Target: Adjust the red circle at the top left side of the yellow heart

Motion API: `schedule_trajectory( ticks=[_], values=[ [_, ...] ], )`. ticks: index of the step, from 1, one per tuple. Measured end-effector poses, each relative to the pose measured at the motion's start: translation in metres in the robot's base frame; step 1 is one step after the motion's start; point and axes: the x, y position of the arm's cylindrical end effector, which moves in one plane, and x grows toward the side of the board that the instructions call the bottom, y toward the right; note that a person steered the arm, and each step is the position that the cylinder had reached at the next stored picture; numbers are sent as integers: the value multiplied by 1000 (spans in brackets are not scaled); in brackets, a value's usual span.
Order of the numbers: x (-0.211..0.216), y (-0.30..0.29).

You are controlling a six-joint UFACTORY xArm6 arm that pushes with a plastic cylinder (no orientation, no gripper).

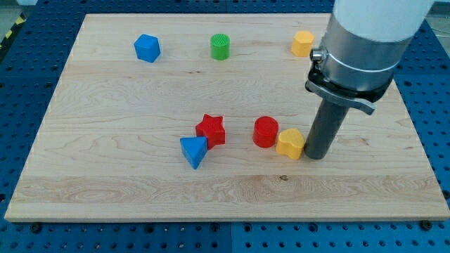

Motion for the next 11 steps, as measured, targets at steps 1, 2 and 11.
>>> schedule_trajectory(
  ticks=[1, 2, 11],
  values=[
    [-7, -17],
    [-17, -26],
    [-55, -53]
  ],
)
